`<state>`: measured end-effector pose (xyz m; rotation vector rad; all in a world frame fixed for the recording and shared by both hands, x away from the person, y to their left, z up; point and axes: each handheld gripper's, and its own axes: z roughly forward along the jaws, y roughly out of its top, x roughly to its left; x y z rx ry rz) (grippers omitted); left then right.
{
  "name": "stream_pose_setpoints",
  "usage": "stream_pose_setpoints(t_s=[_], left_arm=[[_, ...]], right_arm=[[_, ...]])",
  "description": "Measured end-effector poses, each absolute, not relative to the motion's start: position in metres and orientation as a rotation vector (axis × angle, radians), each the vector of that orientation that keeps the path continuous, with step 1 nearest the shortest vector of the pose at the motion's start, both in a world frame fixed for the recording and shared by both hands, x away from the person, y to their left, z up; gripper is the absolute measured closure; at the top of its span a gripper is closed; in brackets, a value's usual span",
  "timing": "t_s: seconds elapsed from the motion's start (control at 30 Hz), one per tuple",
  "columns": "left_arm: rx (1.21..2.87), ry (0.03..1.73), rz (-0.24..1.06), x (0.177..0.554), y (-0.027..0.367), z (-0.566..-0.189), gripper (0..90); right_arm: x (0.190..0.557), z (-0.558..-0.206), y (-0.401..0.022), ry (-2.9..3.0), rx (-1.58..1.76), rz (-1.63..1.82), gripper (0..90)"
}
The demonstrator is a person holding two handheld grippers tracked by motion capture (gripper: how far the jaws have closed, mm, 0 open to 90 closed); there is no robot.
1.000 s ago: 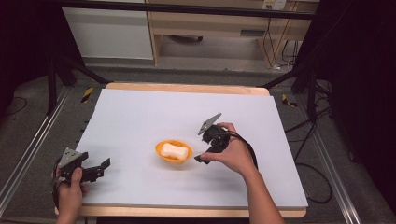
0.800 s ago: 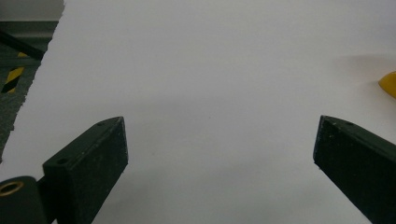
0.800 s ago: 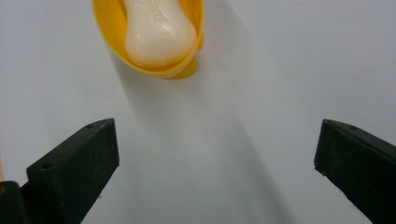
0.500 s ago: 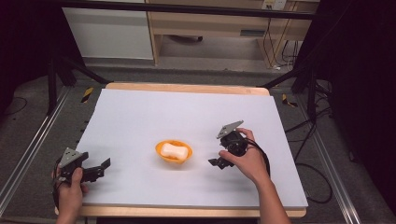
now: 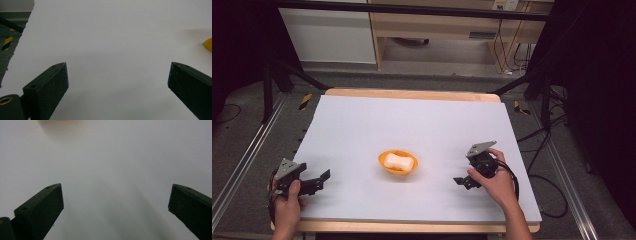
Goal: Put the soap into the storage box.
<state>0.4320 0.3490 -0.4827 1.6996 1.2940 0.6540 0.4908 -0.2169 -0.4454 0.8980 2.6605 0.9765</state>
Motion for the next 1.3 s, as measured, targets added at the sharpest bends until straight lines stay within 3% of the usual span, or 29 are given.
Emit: stream_pose_setpoints(t_s=[0.97,1.3], left_arm=[[1.691,1.283,0.674,0.430,0.348,-0.483,2.4],[1.671,1.271,0.703,0.427,0.348,-0.482,2.1]], right_arm=[[0.433,-0.472,-0.332,2.364,1.129,1.227,1.5],[0.435,-0.485,-0.345,2.315,1.161,1.315,3.7]])
